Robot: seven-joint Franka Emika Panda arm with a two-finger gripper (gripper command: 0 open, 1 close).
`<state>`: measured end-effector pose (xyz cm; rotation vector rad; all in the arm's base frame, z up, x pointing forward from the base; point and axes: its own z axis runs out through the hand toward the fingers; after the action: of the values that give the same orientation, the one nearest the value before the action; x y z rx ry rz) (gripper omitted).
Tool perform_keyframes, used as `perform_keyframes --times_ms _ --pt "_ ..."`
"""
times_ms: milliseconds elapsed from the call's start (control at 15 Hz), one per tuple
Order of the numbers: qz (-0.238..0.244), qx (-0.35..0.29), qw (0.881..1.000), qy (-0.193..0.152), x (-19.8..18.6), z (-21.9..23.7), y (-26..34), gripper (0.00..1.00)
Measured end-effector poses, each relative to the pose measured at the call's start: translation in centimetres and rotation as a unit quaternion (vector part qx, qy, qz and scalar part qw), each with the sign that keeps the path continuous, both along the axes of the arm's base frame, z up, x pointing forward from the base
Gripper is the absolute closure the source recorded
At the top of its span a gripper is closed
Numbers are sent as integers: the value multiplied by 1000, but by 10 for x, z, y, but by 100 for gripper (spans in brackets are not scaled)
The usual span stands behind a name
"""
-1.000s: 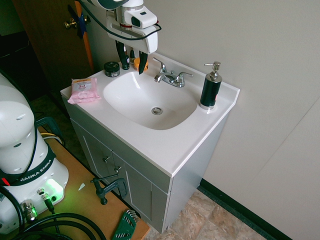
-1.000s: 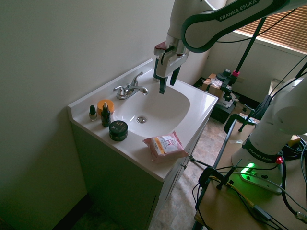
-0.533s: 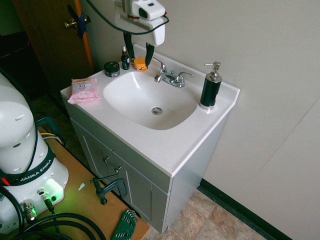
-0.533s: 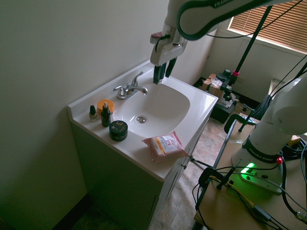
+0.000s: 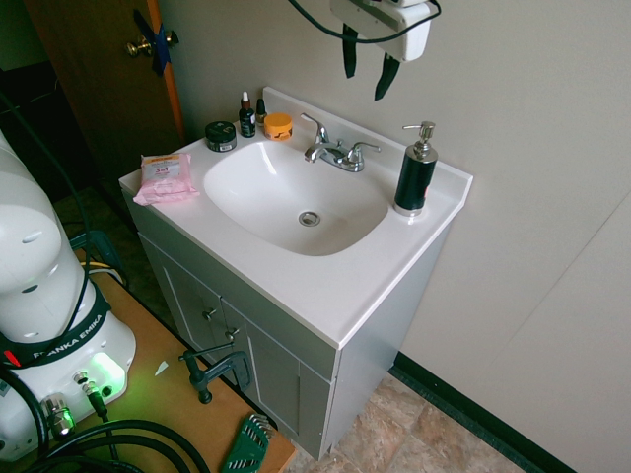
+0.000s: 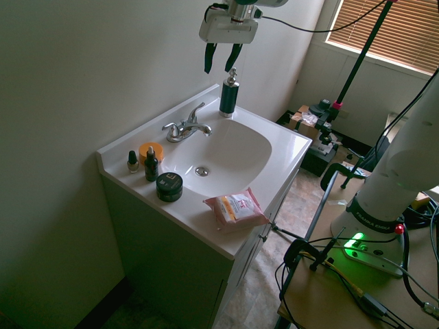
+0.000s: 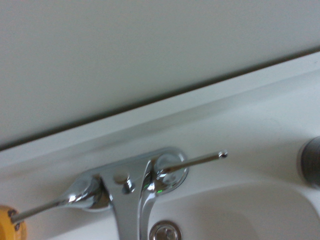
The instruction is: Sanitize yourself
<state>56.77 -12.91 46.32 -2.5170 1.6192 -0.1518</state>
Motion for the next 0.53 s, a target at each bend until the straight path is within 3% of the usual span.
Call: perform_keyframes --times_ms 533 --pt "-55 13 998 4 -5 -3 -87 100"
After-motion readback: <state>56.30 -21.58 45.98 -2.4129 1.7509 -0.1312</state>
